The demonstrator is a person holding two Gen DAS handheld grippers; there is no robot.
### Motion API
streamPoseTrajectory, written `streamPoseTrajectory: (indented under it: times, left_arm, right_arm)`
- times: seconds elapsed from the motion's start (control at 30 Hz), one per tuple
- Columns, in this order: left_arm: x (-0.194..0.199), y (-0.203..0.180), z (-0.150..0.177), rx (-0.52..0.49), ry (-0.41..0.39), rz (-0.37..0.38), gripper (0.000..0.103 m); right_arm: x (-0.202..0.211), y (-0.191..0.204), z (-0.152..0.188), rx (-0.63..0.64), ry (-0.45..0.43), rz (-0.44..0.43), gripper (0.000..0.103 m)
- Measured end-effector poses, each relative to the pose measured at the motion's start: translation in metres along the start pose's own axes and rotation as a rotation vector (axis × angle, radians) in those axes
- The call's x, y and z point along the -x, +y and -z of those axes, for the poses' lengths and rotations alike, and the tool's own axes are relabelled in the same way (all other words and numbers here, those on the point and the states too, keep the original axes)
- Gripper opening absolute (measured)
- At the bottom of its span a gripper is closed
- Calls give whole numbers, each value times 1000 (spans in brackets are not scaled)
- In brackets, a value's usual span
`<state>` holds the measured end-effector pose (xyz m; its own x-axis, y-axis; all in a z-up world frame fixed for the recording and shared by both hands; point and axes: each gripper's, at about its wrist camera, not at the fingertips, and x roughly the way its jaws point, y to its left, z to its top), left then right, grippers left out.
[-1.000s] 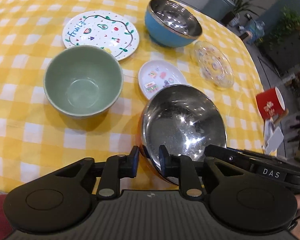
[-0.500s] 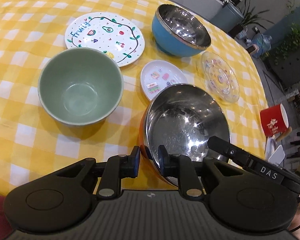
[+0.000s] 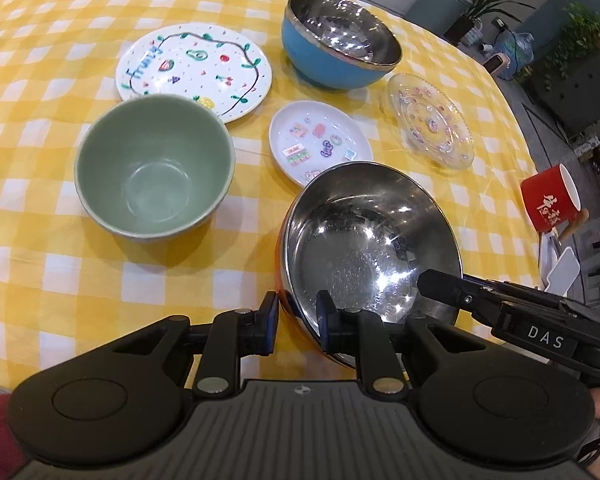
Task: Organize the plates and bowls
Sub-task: 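Lift the orange bowl with both grippers and set it beside the green bowl, then open both grippers and release the orange bowl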
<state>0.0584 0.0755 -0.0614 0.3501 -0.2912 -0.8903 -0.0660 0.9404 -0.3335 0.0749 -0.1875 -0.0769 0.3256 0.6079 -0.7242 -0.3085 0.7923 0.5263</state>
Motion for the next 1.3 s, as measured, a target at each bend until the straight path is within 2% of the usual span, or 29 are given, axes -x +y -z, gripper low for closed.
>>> streamPoseTrajectory:
  times: [0.1,0.17,0.2,0.23,0.3,0.4,0.43,0.5,0.6,0.8,0.97,1.13,1.3]
  left_arm:
    - [5,-3,1,-29,-19,-10,21]
    - [6,-3,1,-28,-31,-11,22]
    - [7,-3,1,-27,-41,-9,26]
    - [9,-3,1,-29,-56,-7,29]
    - [13,-4,2,-45,-97,-15,36]
    - [19,-6,1,-66,-139,-22,52]
    - [20,-7,1,-73,-154,-22,55]
    - [24,-9,2,-96,-190,-30,70]
    - [31,-14,4,-135,-260,-54,84]
    - [35,-21,8,-200,-317,-83,87]
    - [34,-22,7,-188,-359,-133,88]
    - [39,-19,4,-148,-391,-128,88]
    - [55,-17,2,-80,-466,-148,88]
  right_arm:
    - [0,1,0,7,9,-4,24]
    - [0,1,-1,-1,10,-16,29]
    - [0,0,-1,-8,8,-23,33]
    - [0,0,-1,-12,8,-30,40]
    - [2,4,-1,5,1,-45,50]
    - [7,12,-1,62,-22,-26,52]
    - [8,14,-1,76,-30,-20,57]
    - [9,16,-1,99,-49,-4,68]
    - [13,15,-2,113,-69,11,79]
    - [21,15,-4,135,-119,47,100]
    - [23,15,-6,142,-137,64,100]
    - [24,17,-5,159,-147,92,100]
    - [26,13,-8,113,-167,83,100]
